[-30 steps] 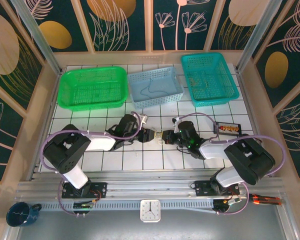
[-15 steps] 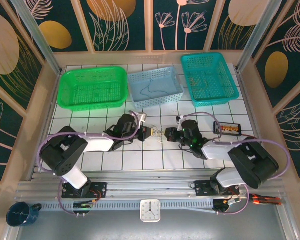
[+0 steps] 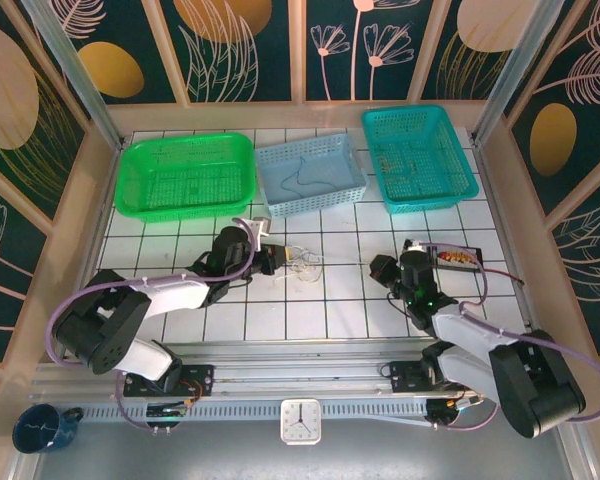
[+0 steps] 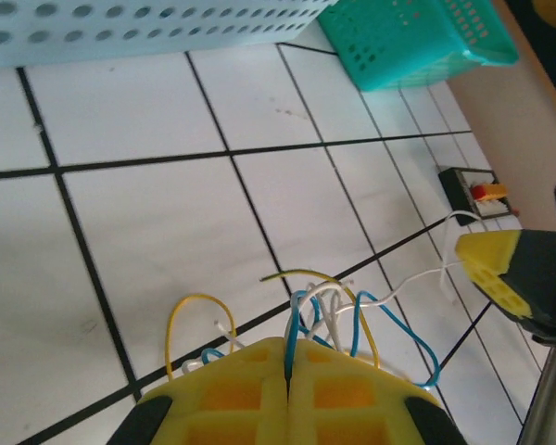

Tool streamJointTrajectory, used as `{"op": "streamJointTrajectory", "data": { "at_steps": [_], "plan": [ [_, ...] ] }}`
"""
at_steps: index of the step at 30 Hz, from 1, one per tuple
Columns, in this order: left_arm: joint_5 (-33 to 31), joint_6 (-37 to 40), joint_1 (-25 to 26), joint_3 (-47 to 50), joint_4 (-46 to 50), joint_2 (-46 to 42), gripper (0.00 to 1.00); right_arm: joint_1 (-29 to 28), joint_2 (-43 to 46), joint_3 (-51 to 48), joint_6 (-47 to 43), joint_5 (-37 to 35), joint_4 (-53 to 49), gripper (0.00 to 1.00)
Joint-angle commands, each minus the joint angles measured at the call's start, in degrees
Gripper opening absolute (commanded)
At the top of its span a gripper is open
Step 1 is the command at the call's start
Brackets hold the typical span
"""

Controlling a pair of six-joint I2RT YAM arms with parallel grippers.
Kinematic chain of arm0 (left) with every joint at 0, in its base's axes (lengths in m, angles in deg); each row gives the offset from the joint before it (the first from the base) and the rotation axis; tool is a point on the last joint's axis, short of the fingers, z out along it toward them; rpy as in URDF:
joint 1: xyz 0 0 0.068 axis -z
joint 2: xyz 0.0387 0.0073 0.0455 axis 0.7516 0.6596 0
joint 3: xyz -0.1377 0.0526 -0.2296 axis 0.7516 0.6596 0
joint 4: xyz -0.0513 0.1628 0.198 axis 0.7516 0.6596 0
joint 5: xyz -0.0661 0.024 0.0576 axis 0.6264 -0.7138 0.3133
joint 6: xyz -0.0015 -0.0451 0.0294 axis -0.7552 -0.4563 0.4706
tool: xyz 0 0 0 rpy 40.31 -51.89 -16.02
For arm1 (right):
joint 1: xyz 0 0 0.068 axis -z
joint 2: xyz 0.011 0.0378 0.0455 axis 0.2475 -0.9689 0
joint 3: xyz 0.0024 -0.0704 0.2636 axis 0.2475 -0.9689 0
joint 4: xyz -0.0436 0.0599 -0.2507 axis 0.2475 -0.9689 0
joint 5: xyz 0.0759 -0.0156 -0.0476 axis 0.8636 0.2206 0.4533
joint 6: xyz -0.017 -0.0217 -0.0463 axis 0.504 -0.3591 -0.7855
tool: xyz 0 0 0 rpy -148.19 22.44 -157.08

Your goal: Untangle the cables

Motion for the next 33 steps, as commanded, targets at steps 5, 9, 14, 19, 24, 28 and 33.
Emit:
{"op": "streamJointTrajectory", "data": {
  "at_steps": [5,9,14,19,24,28,33],
  "plan": [
    [-2.7,-1.8,-0.5,1.6,-0.5,0.6,0.0,1.1,5.6,0.9,3.8,-7.8,-7.4,0.0],
    [-2.7,-1.9,-0.5,1.5,-0.6,1.1,0.0,1.1,5.1,3.0,1.3,-4.2,-5.3,0.0],
    [-3.1,-1.6,-0.5,1.6,-0.5,1.4,0.02,-1.0,2.8,6.3,-3.6,3.5,0.2,0.0],
    [-3.7,-1.5,-0.5,2.2,-0.5,2.3,0.0,-5.0,1.5,14.6,-8.5,6.4,-1.2,0.0],
    [-4.2,-1.2,-0.5,2.6,-0.7,3.6,0.0,-6.2,0.4,27.9,-11.8,8.0,-6.0,0.0],
    [-4.4,-1.3,-0.5,3.0,-1.1,4.7,0.0,-6.3,0.8,38.3,-14.0,6.8,-8.7,0.0],
    [-4.5,-1.7,-0.5,3.7,-1.8,5.5,0.0,-6.2,3.1,45.7,-16.4,3.5,-8.5,0.0]
  ]
}}
